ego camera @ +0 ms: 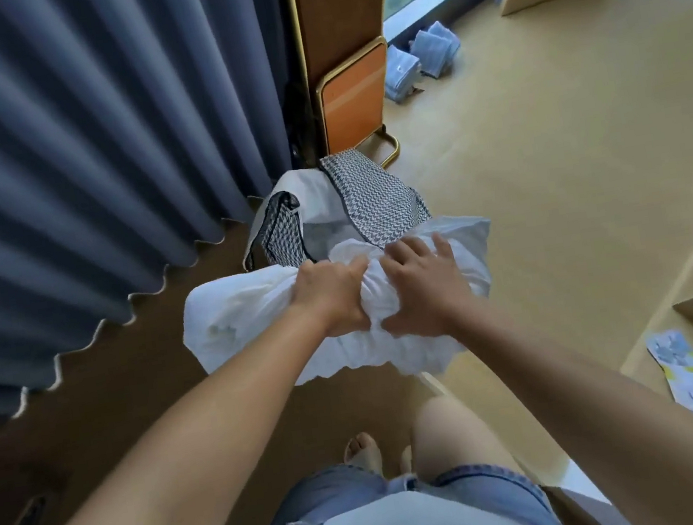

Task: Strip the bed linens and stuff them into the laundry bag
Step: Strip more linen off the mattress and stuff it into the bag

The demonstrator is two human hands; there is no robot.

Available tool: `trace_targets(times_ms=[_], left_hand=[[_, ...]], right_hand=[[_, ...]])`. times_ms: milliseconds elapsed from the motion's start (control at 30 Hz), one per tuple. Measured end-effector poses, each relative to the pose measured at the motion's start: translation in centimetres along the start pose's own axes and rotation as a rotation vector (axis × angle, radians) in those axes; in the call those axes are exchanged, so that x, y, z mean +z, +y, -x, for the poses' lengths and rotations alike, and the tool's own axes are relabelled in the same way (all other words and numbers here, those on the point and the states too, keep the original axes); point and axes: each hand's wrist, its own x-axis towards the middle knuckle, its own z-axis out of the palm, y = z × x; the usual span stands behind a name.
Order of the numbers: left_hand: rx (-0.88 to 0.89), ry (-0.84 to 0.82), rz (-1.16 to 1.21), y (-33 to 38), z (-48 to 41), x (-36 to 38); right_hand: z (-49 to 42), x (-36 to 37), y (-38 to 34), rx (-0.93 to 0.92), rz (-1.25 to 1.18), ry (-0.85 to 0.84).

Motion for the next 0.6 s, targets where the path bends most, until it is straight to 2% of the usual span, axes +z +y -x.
trace_targets(times_ms=[200,433,533,600], left_hand=[[-0.285,-0.097,0.287,-3.9,-7.2,-0.6],[-0.689,-0.232,0.609,-8.0,-15.4,0.1],[-0.904,-0.34,0.635,-9.7,-17.7,2.3],[-1.04,-0.412,0.631,-11.0,-19.0,4.7]], right_hand=[[-10.8,-2.1,3.6,-0.182,0.075,0.001],[-23.6,-1.8,8.1,-0.396,-0.071,-0.076],[-27.9,0.1,9.5,-0.397,-0.258,-0.084],[-30.0,2.6,10.2,-0.288,-0.371,-0.137]])
